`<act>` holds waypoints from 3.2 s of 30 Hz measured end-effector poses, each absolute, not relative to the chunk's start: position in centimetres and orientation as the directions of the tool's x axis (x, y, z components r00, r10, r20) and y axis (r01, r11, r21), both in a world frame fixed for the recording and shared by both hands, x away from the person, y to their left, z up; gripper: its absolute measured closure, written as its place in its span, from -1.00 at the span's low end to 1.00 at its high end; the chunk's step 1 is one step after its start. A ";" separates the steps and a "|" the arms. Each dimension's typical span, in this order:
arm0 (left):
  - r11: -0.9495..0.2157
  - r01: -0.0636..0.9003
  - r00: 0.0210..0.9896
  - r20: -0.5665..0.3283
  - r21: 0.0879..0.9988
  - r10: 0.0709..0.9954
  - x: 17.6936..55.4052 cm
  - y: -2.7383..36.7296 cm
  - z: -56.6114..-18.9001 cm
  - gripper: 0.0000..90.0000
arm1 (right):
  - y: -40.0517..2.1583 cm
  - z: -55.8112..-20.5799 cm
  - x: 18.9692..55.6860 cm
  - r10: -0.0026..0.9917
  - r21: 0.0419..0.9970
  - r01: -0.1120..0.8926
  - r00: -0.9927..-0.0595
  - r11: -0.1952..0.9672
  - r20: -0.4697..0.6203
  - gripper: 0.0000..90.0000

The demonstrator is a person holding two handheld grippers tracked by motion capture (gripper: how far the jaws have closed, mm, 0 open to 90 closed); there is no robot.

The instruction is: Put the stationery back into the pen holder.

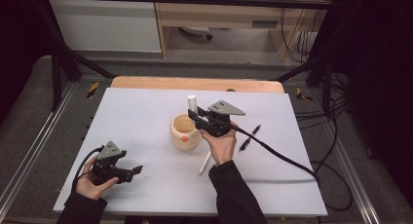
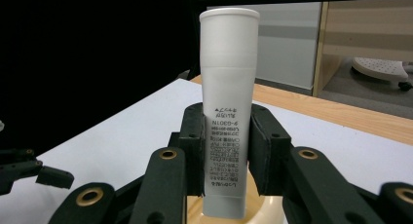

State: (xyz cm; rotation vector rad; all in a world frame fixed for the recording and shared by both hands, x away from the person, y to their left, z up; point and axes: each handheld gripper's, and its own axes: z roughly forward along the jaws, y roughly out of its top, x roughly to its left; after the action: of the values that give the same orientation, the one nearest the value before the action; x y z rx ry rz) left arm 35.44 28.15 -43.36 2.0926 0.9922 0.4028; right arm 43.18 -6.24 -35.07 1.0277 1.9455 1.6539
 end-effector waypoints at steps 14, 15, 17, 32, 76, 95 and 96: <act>-0.394 0.521 0.645 -0.046 0.757 0.763 35.5 28.2 -43.5 -0.73 | -4.3 -36.6 44.8 0.730 0.955 0.296 -0.658 0.025 0.184 0.56; -0.395 0.521 0.645 -0.046 0.757 0.763 35.5 28.2 -43.5 -0.73 | -4.3 -36.8 44.8 0.731 0.954 0.298 -0.657 0.030 0.183 0.56; -0.394 0.521 0.645 -0.047 0.757 0.763 35.5 28.2 -43.5 -0.73 | -4.1 -37.2 44.9 0.732 0.952 0.305 -0.657 0.036 0.183 0.56; -0.398 0.521 0.646 -0.043 0.755 0.762 35.5 28.2 -43.6 -0.73 | -3.5 -40.2 45.1 0.734 0.932 0.358 -0.648 0.057 0.204 0.56; -0.378 0.550 0.640 -0.085 0.745 0.764 35.6 28.1 -43.7 -0.81 | -9.8 -35.9 42.7 0.745 0.883 0.418 -0.654 0.214 0.129 -0.97; -0.401 0.547 0.664 -0.089 0.735 0.742 35.4 27.4 -43.6 -0.82 | -17.6 -38.7 40.1 0.736 0.868 0.429 -0.667 0.250 0.118 -0.99; -0.403 0.545 0.667 -0.089 0.735 0.739 35.4 27.3 -43.6 -0.82 | -18.0 -39.0 40.0 0.737 0.869 0.429 -0.665 0.247 0.119 -0.99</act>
State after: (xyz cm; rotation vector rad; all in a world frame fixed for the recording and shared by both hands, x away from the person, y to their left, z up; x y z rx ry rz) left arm 35.40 27.30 -43.62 2.1099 0.9881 0.3220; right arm 39.95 -18.02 -38.98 1.0774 2.2107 1.3841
